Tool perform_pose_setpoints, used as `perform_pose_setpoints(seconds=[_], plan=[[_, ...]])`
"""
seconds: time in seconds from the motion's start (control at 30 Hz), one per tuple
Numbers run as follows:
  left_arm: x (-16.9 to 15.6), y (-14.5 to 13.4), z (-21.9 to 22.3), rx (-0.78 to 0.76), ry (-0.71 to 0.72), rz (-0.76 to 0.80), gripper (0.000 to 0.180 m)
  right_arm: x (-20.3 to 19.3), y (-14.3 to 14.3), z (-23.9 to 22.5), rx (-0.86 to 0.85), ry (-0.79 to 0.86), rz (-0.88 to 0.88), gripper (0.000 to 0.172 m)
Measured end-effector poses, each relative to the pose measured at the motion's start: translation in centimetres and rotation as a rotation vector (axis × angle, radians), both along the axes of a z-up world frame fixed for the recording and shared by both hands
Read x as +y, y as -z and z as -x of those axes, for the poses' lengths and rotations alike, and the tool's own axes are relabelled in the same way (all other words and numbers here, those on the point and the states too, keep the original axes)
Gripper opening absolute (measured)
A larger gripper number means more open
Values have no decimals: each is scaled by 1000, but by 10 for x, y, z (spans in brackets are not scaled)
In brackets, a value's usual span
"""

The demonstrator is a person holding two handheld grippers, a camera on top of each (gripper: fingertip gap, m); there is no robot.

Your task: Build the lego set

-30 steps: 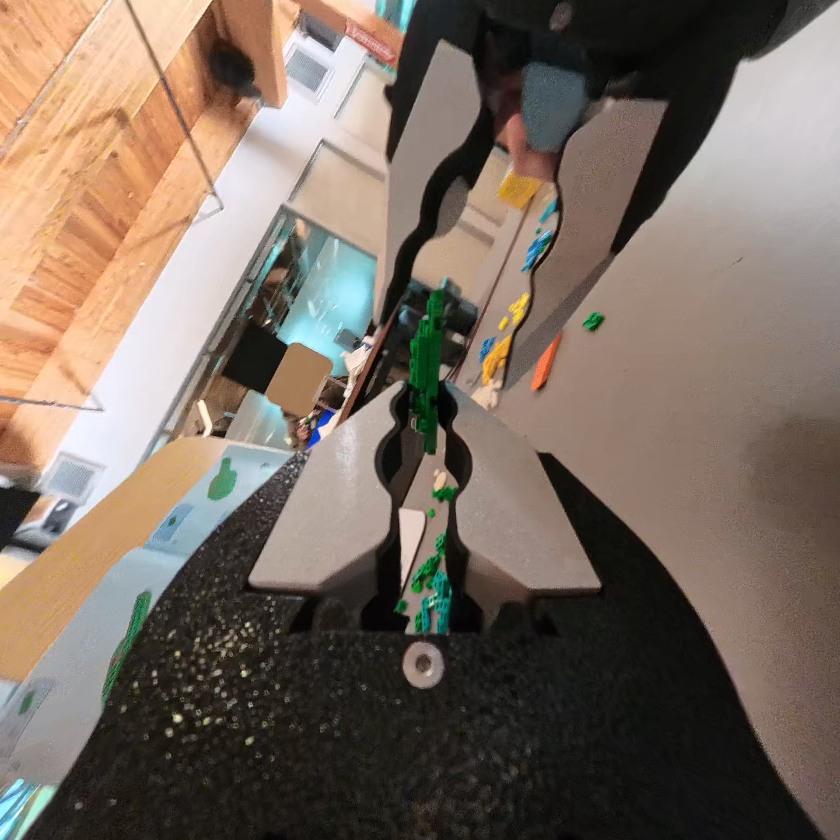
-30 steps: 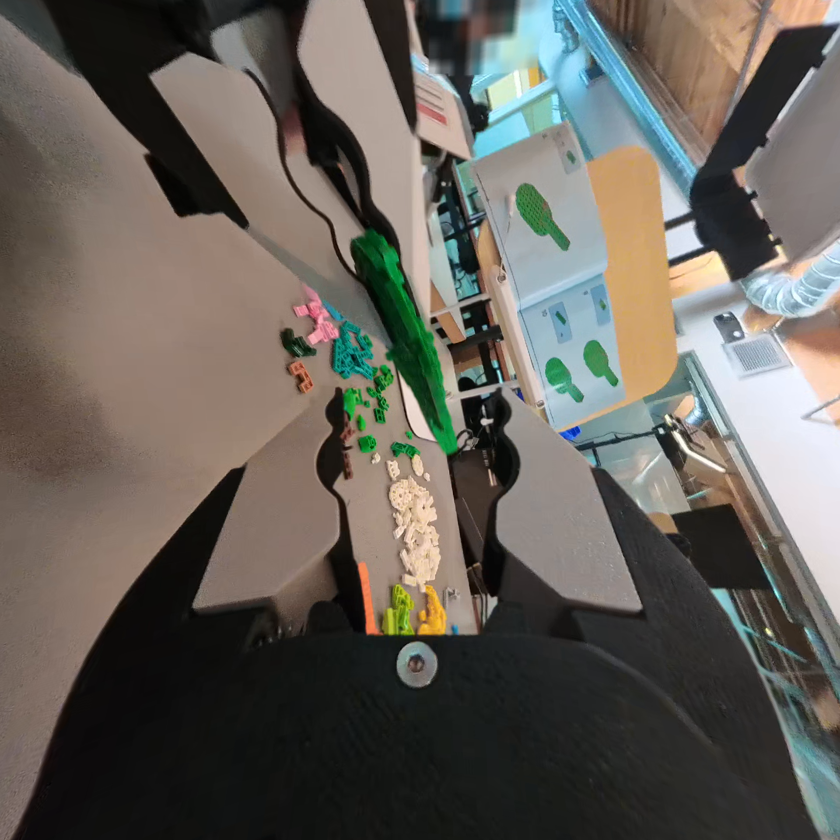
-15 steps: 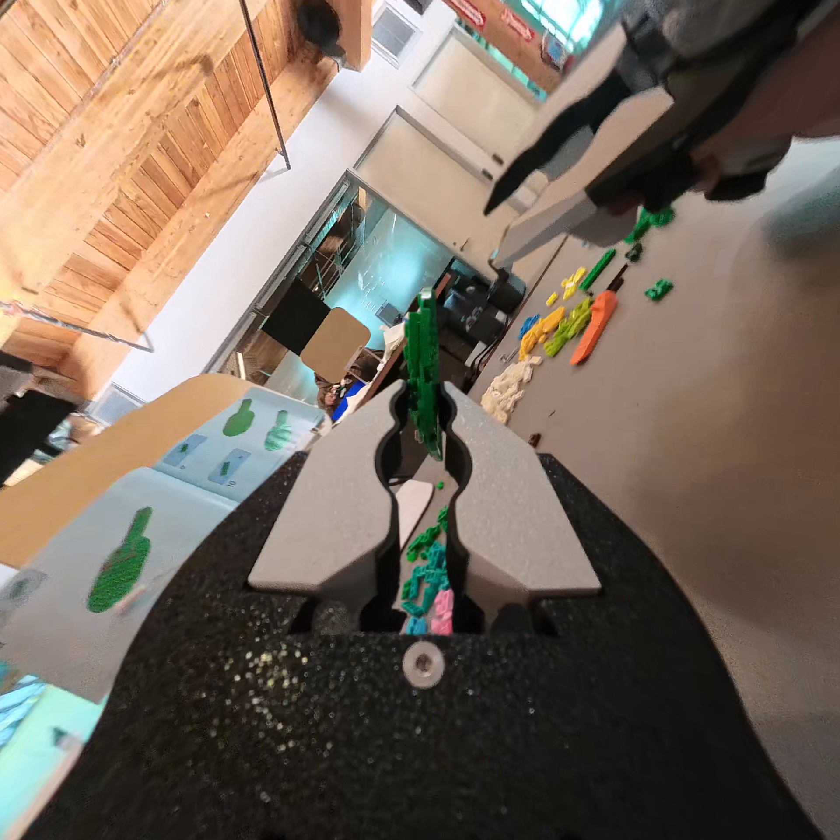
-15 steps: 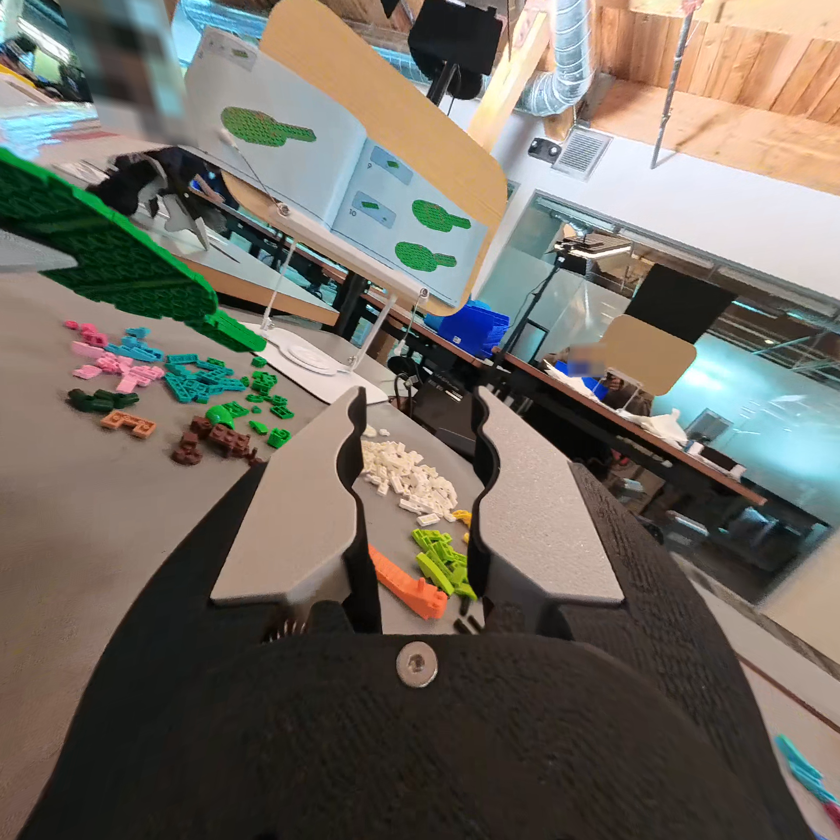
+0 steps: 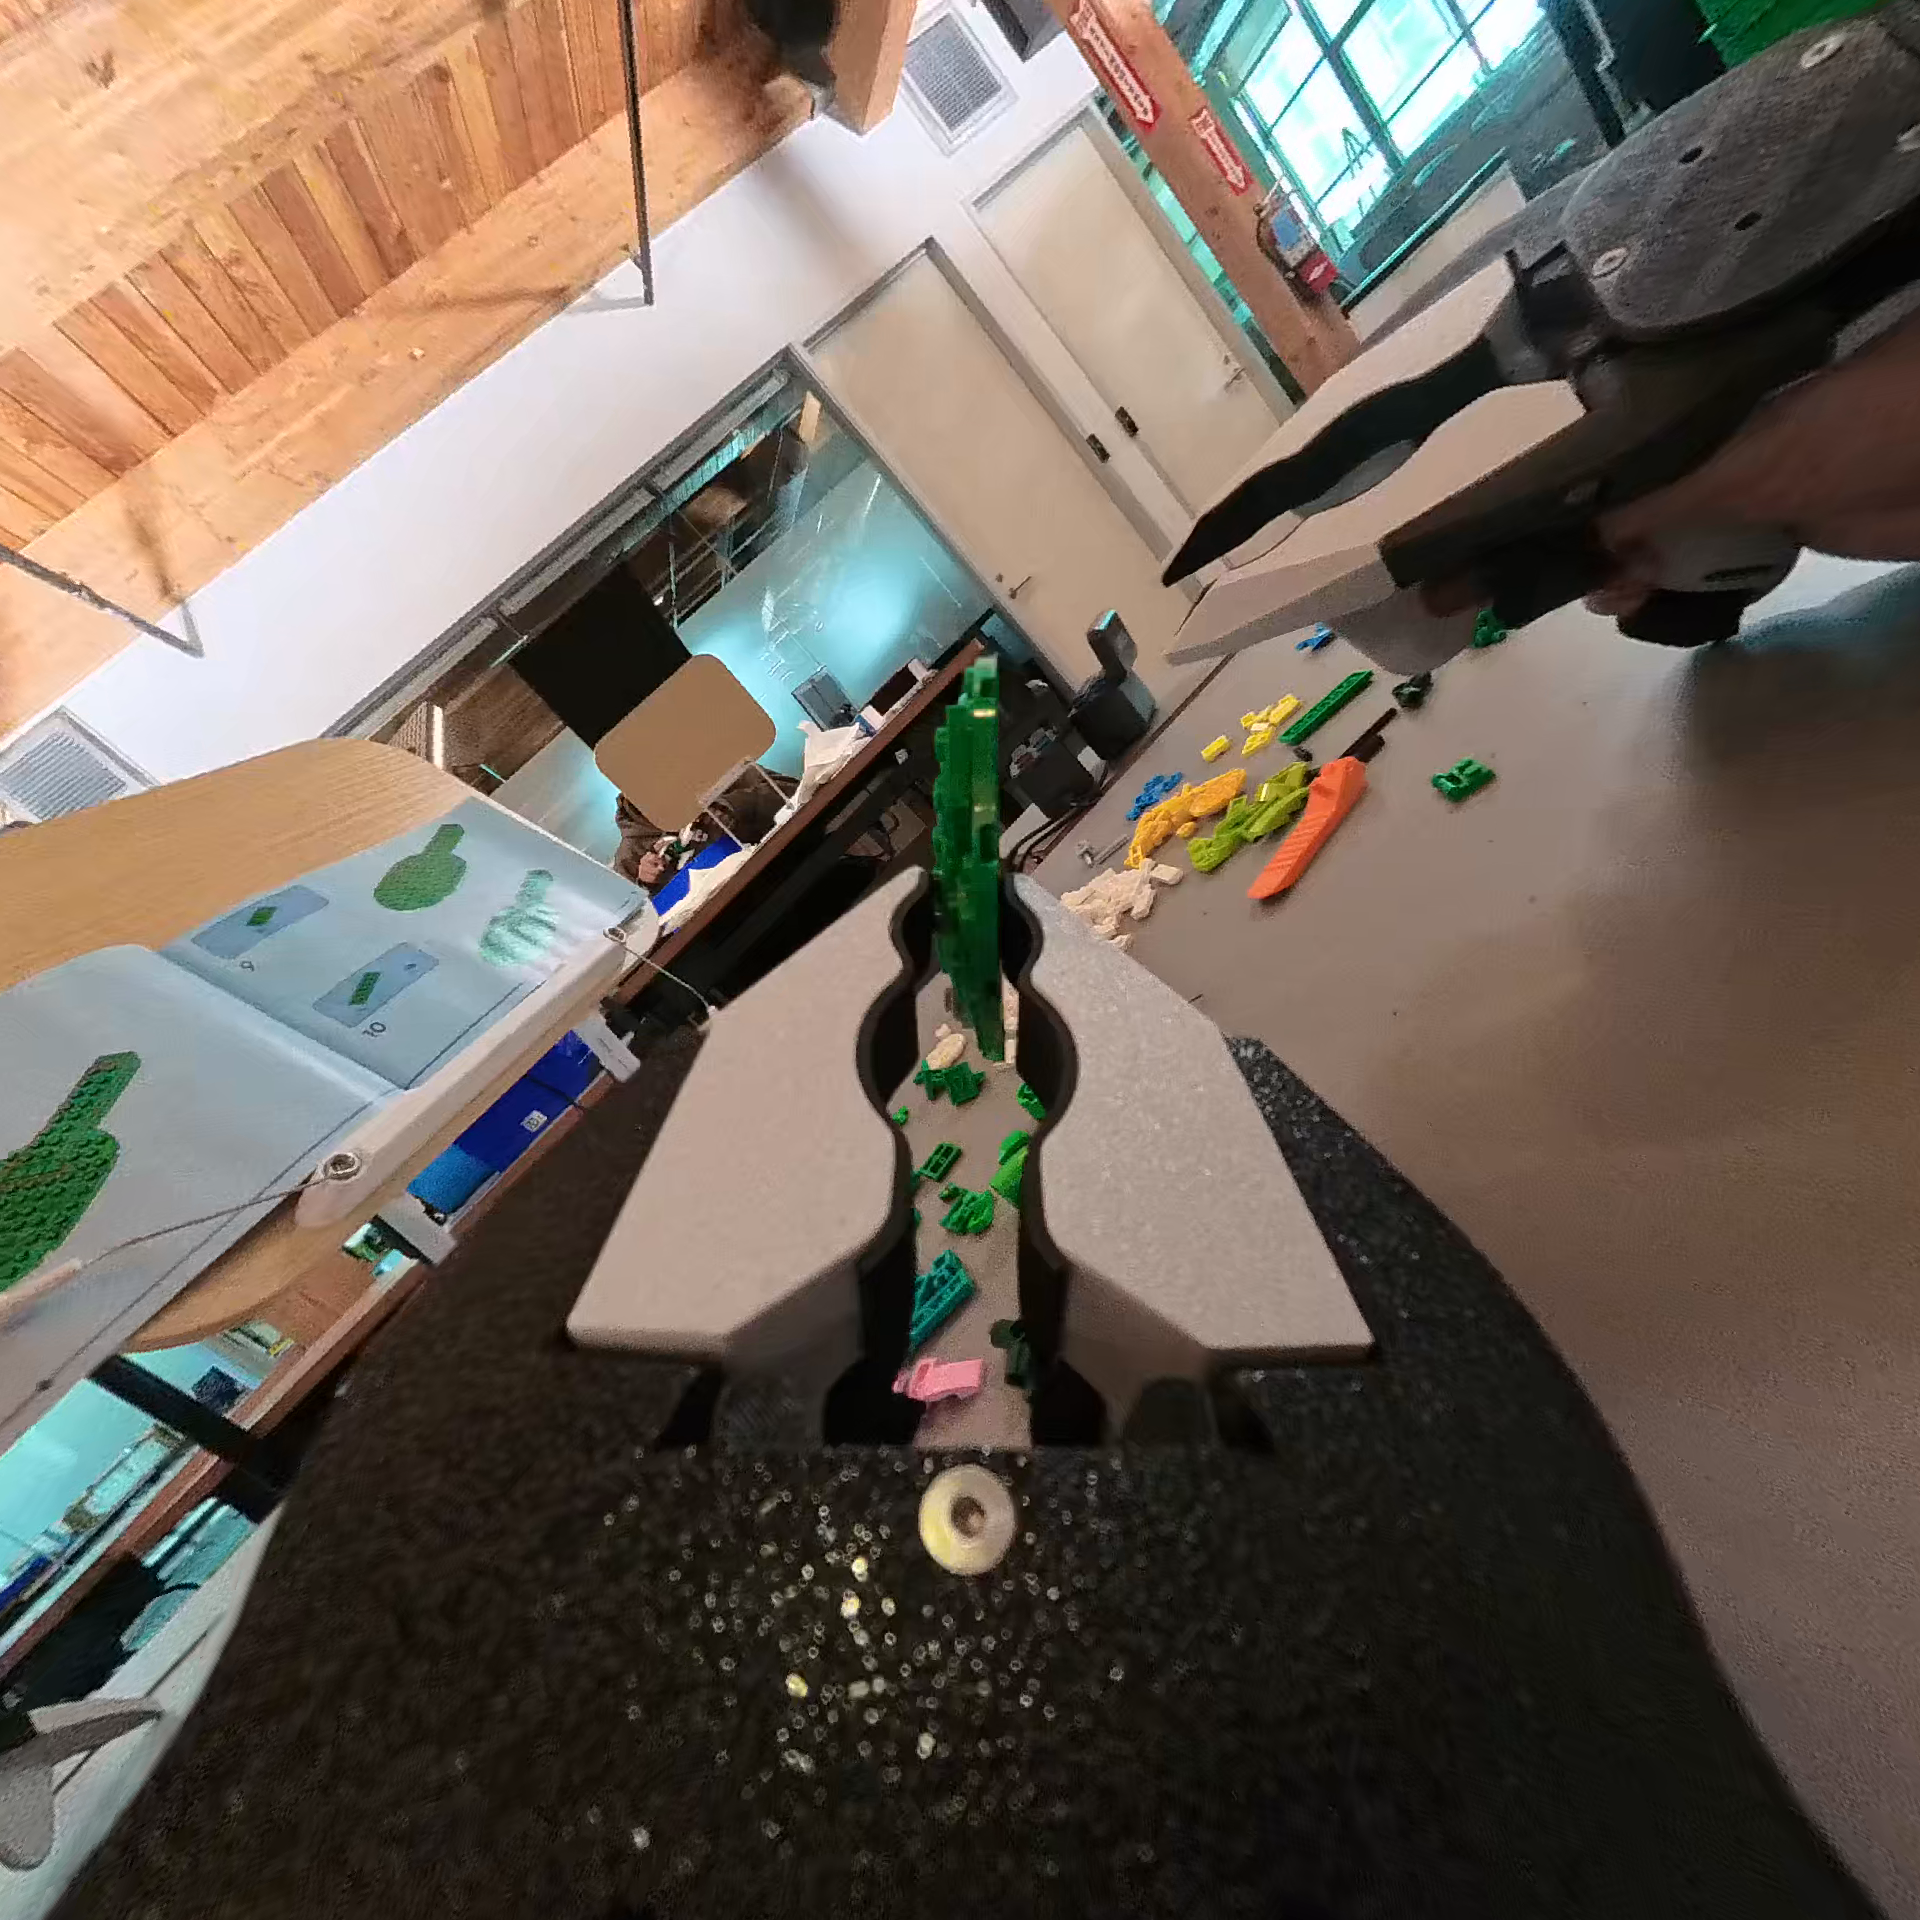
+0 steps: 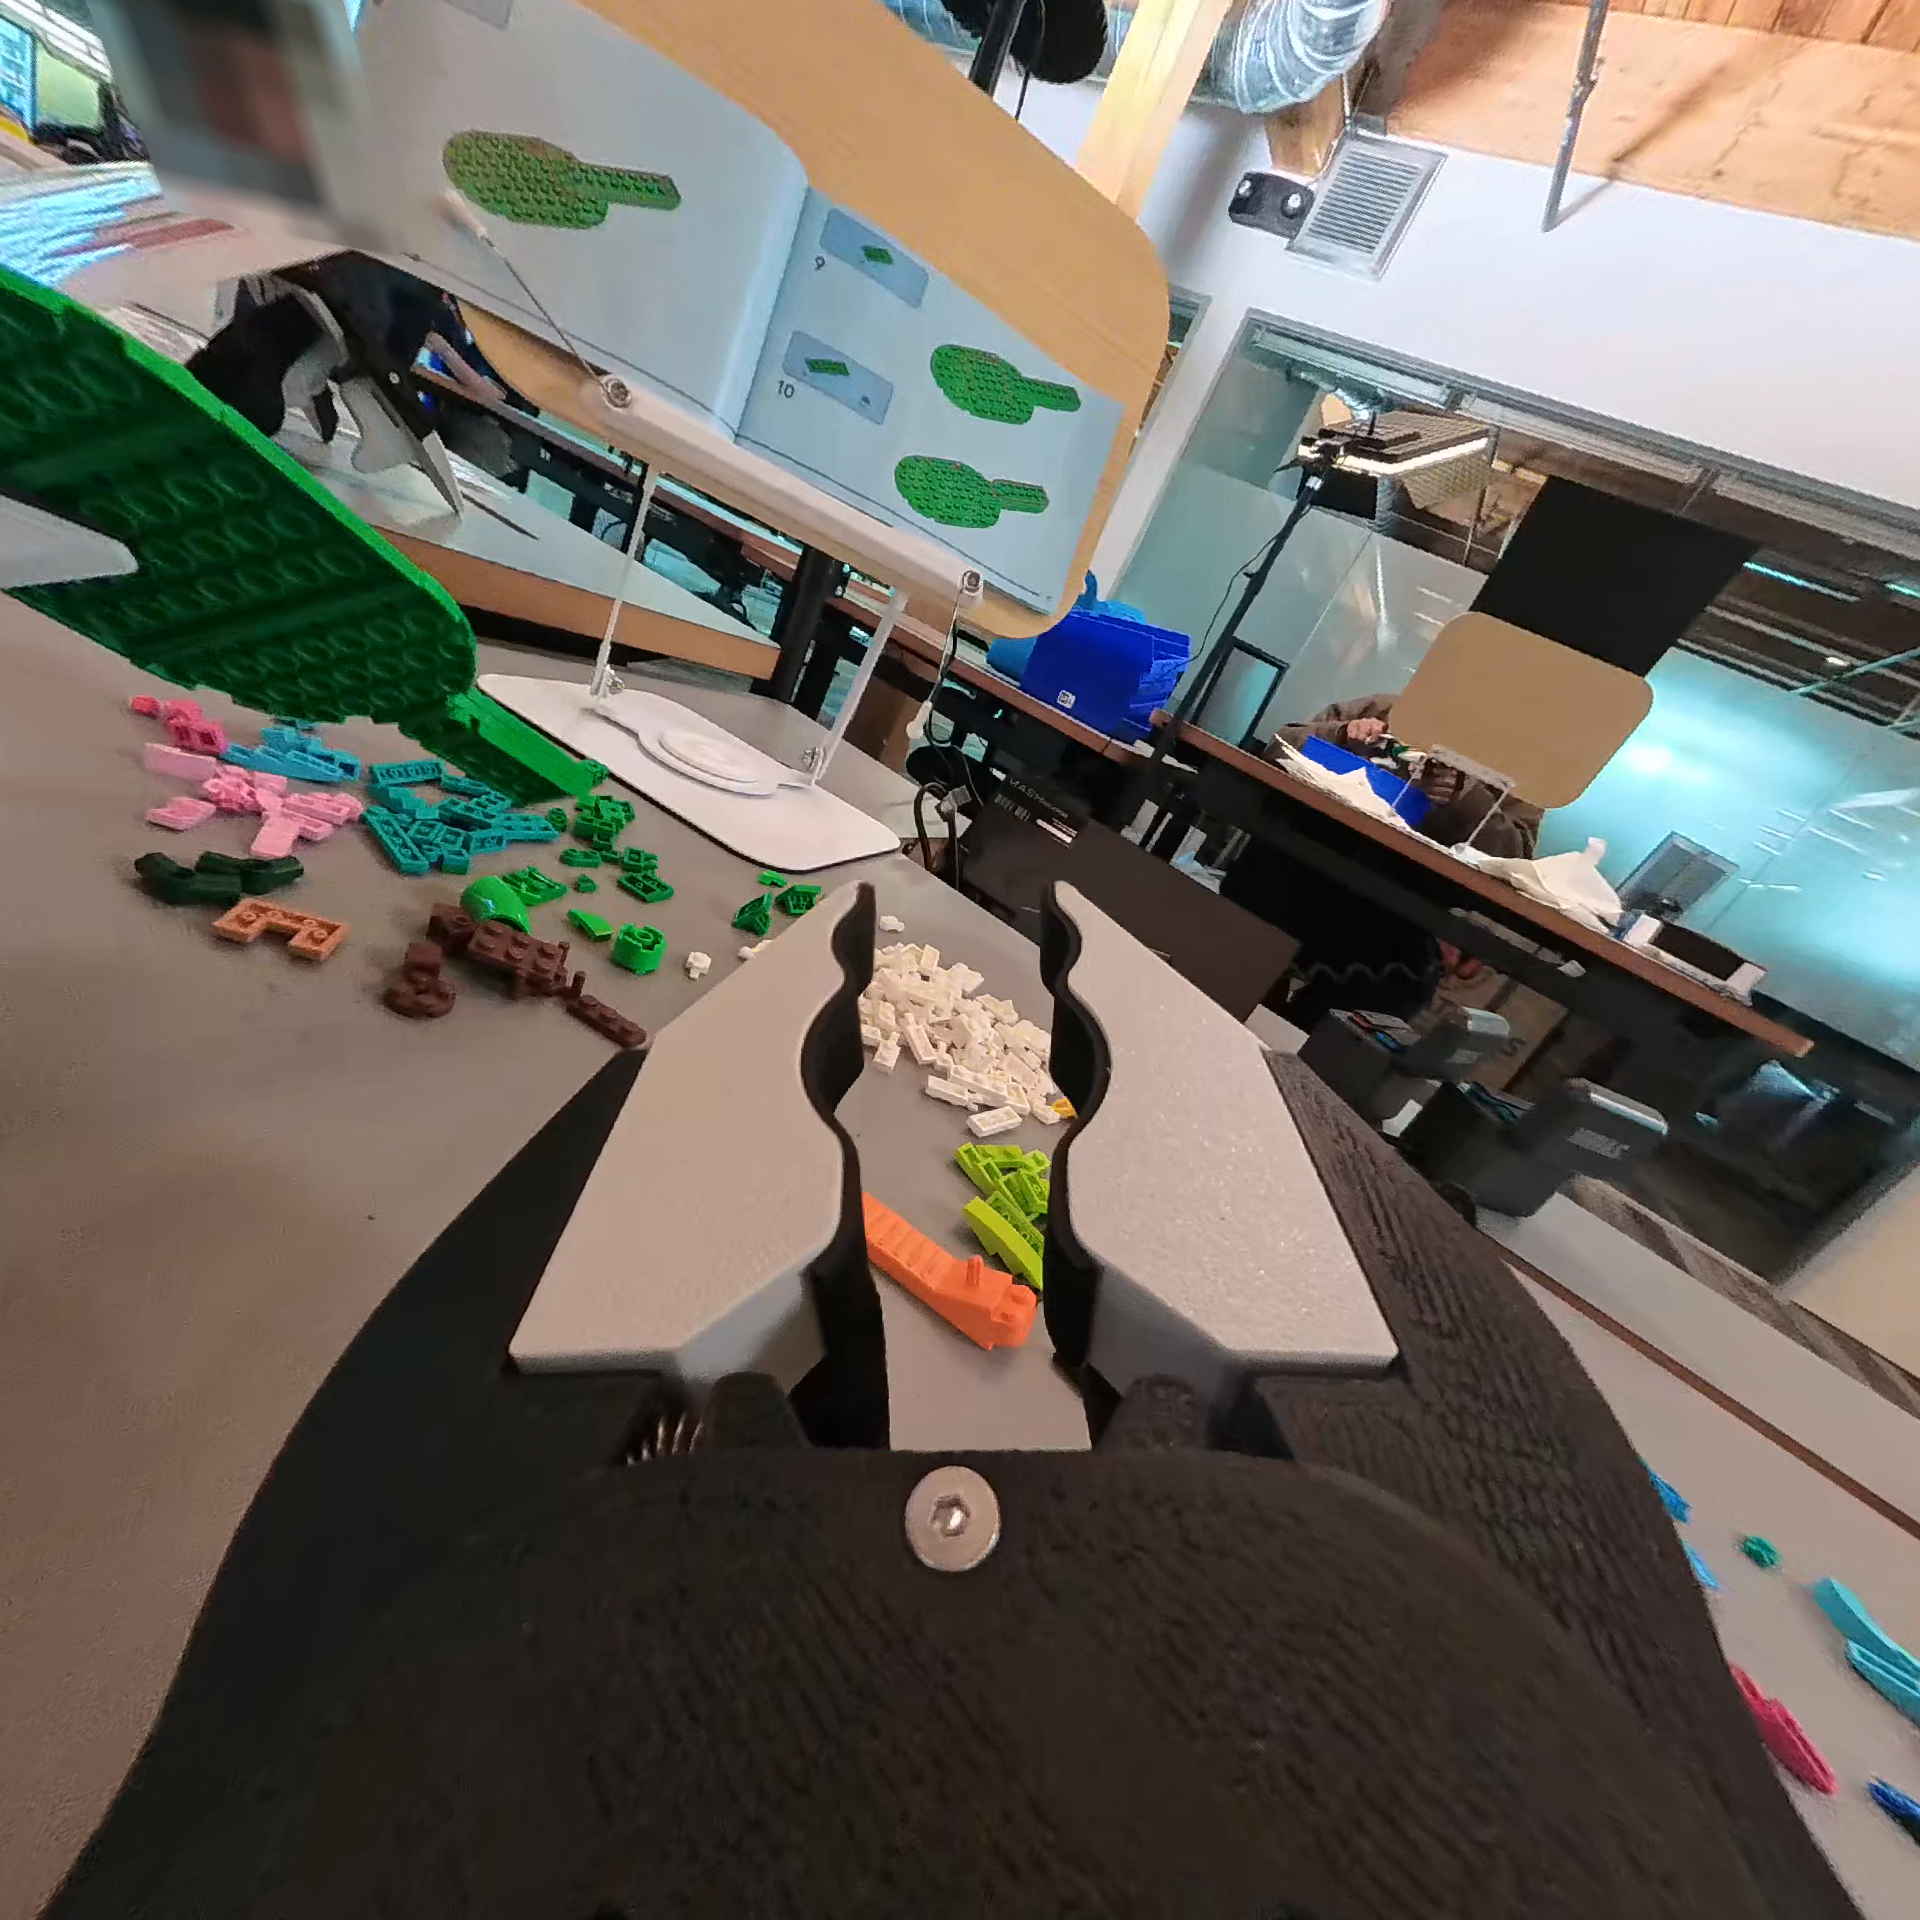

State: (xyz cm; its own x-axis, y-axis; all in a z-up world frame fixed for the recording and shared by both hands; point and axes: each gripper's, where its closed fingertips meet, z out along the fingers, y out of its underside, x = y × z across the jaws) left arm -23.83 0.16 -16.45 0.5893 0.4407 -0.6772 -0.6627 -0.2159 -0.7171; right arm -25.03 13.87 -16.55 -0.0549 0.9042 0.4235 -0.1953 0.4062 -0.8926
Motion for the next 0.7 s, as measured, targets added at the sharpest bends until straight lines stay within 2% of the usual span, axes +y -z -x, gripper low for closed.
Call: perform_pose_setpoints(seconds=[0.1,0.4,0.53,0.7], plan=[[5,9,-3,-35,31,47,9,3,-1,-1,10,1,4,30],[18,15,-10,130,-4,133,9,-1,-3,0,29,-9,-16,27],[22,21,-15,146,15,173,9,-7,-7,-5,27,-79,66,22],[31,29,-24,178,42,227,9,0,-12,-8,52,-66,69,21]])
